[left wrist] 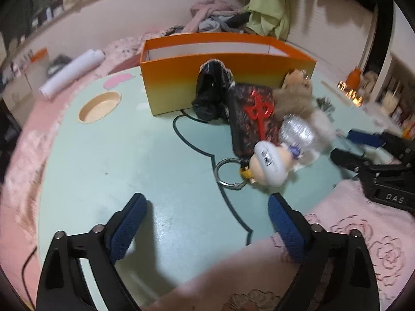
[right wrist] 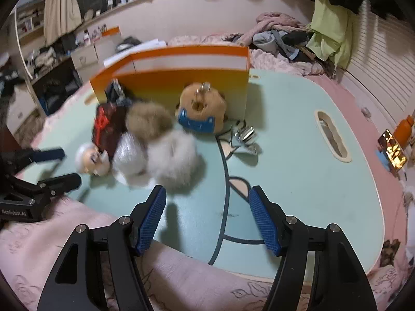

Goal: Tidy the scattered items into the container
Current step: 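Withdraw both grippers from the box back over the table, then grasp the white figurine keychain on the table with the left gripper, then carry the figurine into the orange box with left gripper while right gripper grasps and carries the silver knob in, then open both grippers in the box and withdraw them over the table, then reach for and grasp the white fluffy pompom with the right gripper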

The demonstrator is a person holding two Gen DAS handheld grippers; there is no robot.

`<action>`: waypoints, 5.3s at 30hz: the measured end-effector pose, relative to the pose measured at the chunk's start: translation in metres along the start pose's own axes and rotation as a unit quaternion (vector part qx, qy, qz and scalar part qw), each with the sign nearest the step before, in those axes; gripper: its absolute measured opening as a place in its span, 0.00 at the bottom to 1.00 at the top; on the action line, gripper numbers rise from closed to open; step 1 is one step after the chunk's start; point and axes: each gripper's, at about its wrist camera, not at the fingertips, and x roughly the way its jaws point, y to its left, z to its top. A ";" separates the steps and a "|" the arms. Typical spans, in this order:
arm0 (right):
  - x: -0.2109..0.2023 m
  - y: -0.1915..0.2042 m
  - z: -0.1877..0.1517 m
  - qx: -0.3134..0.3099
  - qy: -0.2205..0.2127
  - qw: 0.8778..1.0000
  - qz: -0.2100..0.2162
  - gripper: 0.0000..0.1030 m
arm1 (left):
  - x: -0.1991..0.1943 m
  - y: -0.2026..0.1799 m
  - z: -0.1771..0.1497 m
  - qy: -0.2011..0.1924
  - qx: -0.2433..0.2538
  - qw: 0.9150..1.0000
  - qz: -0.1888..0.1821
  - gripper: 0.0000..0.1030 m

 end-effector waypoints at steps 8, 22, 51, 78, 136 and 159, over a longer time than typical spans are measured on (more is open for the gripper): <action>0.003 -0.003 -0.002 0.008 -0.011 1.000 -0.011 0.83 | 0.002 0.008 -0.002 -0.008 -0.011 1.000 0.003 1.00; 0.003 -0.004 -0.002 0.009 -0.012 1.000 -0.011 0.85 | -0.034 -0.017 0.024 -0.068 0.027 0.996 -0.059 0.99; 0.001 -0.006 -0.002 0.015 -0.016 1.000 -0.011 0.86 | -0.007 -0.002 0.012 -0.020 0.010 0.998 -0.050 0.51; 0.020 -0.045 0.046 0.106 -0.037 0.993 -0.037 0.65 | -0.009 0.035 -0.004 -0.059 -0.076 0.995 -0.022 0.37; -0.012 -0.023 0.099 0.085 -0.056 0.990 0.097 0.45 | -0.015 0.049 0.066 -0.062 -0.118 0.987 -0.088 0.77; 0.008 0.015 0.002 -0.016 0.001 1.000 0.011 0.83 | 0.002 0.014 -0.005 -0.019 -0.027 0.999 0.018 1.00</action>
